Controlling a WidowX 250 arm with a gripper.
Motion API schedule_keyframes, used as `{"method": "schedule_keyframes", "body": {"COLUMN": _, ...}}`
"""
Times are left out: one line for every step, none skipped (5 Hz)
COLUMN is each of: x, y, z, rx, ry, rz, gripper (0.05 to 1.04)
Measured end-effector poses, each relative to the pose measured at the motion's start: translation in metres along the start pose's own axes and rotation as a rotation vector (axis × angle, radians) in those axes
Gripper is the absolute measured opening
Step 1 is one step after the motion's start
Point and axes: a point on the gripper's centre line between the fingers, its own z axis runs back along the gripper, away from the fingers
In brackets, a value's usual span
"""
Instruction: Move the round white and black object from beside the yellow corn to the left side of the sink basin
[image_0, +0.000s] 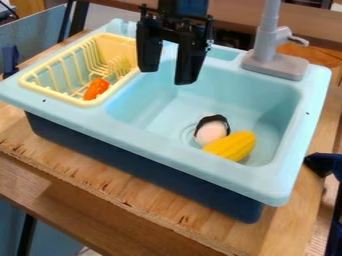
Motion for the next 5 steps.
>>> {"method": "schedule_keyframes", "body": {"x": 0.004, "y": 0.001, "z": -0.014, "rx": -0.006, "ry": 0.022, "rz": 0.015, "gripper": 1.001}}
{"method": "schedule_keyframes", "body": {"x": 0.012, "y": -0.009, "z": -0.027, "rx": 0.009, "ry": -0.076, "rz": 0.038, "gripper": 1.001}}
{"method": "schedule_keyframes", "body": {"x": 0.012, "y": -0.015, "z": -0.017, "rx": 0.009, "ry": -0.253, "rz": 0.127, "gripper": 1.001}}
{"method": "schedule_keyframes", "body": {"x": 0.023, "y": -0.017, "z": -0.024, "rx": -0.021, "ry": -0.334, "rz": 0.191, "gripper": 1.001}}
{"method": "schedule_keyframes", "body": {"x": 0.032, "y": -0.011, "z": -0.034, "rx": 0.002, "ry": -0.321, "rz": 0.205, "gripper": 1.001}}
